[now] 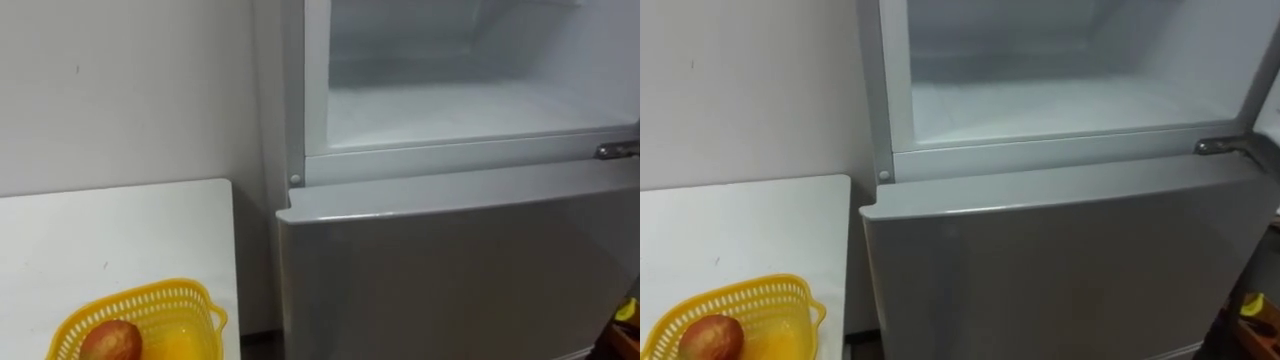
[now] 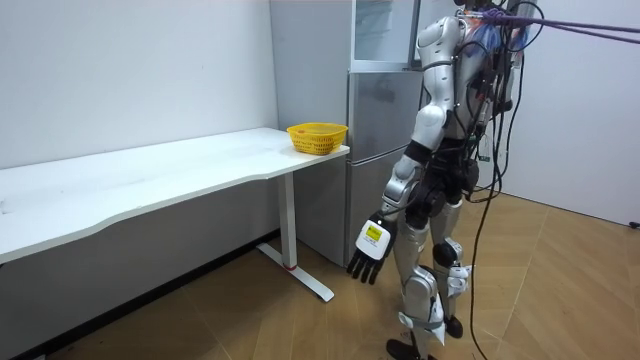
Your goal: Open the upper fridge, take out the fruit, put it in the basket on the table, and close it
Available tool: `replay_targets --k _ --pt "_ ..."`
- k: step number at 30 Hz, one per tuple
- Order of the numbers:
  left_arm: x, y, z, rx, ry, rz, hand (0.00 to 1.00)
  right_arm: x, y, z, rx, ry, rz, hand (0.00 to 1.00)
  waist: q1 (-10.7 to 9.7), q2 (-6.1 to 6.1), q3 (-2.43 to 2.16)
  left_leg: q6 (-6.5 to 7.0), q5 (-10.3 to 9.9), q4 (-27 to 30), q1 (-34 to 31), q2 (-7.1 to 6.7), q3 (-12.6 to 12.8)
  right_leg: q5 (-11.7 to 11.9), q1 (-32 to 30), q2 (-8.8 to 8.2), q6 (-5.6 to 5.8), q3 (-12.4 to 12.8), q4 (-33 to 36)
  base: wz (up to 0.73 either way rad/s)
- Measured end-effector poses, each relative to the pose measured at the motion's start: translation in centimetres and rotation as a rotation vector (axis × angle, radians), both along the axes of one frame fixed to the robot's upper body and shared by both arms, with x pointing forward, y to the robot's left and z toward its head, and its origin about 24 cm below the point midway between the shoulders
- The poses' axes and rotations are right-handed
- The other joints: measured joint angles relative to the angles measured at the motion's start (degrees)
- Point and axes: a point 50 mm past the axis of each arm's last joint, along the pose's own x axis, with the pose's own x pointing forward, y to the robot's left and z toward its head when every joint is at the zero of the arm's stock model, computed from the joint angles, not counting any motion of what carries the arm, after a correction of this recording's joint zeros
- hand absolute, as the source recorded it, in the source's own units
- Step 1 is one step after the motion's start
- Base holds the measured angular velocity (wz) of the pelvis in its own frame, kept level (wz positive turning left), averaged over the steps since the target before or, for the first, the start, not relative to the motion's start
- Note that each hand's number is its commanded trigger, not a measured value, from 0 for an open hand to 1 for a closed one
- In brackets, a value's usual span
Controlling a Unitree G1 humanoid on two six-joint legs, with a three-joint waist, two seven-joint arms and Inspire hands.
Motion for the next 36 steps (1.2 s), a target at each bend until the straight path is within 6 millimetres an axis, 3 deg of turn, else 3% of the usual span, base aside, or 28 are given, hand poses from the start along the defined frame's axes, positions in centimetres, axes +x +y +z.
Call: replay_targets --k 8,18,22,28,36 --pt "-1.2 -0.4 -0.3 -0.014 0.043 0.002 0.0 0.3 0.5 2.2 -0.19 0.027 0.007 0.0 -0.07 0.31 0.04 0.0 0.0 0.07 -0.23 0.03 0.68 -0.14 -1.36 -0.08 -0.05 0.37 0.64 -0.03" --pt "-2.1 -0.7 -0.5 -0.007 0.087 -0.004 0.0 0.9 2.0 5.7 -0.401 -0.002 0.041 0.0 0.38 -0.48 0.05 0.0 0.0 0.44 -0.25 0.08 0.58 -0.07 -1.23 -0.09 -0.09 0.32 0.62 0.0" --pt "-1.8 -0.9 -0.7 -0.014 0.094 -0.034 0.0 1.4 2.6 5.9 -0.452 0.019 0.053 0.0 0.4 -0.78 0.1 0.0 0.0 0.76 -0.76 0.09 0.54 -0.05 -1.3 -0.18 -0.11 0.0 0.54 0.03" --pt "-1.0 -1.0 -0.8 -0.032 0.081 -0.045 0.0 2.0 3.6 6.1 -0.566 0.07 0.078 0.0 2.02 -0.81 0.05 0.0 0.0 0.78 -1.08 0.11 0.54 0.03 -1.67 -0.15 -0.17 -0.02 0.6 0.01" --pt "-0.9 -1.2 -0.9 -0.071 0.076 -0.063 0.0 3.6 5.3 6.7 -0.684 0.047 0.217 0.0 3.56 -0.79 0.12 0.0 0.0 0.79 -0.93 0.25 0.6 0.34 -0.93 -0.03 -0.23 -0.16 0.56 0.0"
